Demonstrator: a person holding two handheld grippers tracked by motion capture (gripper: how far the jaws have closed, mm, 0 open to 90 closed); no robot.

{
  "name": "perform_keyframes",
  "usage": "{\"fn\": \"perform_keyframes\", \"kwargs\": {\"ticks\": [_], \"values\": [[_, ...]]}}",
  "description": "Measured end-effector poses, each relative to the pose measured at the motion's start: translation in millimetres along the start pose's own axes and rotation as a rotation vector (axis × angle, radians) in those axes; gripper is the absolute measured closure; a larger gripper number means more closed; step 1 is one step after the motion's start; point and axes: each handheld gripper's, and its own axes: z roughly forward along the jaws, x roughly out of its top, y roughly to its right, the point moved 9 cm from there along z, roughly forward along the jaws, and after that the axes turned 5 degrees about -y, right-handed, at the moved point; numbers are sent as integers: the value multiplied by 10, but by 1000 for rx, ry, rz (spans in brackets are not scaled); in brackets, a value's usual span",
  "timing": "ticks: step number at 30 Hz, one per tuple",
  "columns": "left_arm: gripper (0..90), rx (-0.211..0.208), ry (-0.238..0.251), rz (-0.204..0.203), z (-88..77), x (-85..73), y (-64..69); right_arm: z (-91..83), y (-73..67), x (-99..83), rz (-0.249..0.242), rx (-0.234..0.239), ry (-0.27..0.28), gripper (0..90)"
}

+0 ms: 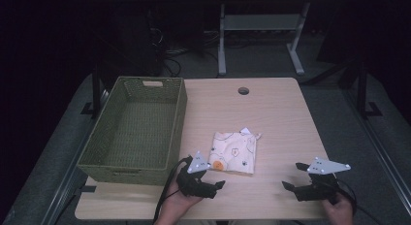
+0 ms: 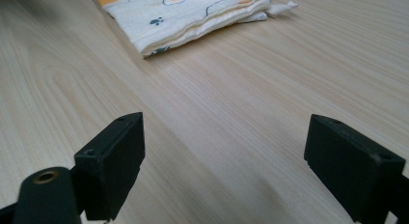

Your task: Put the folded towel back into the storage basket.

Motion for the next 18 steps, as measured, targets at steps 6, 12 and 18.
{"fn": "perform_keyframes", "kwargs": {"ticks": [6, 12, 18], "values": [[234, 11, -33, -4, 81, 126, -95, 16, 0, -5, -8, 4, -8, 137], [233, 22, -64, 12, 168, 252, -123, 0, 15, -4, -4, 5, 4, 137], [233, 41, -96, 36, 285, 395, -168, -10, 24, -7, 8, 7, 6, 137]]}}
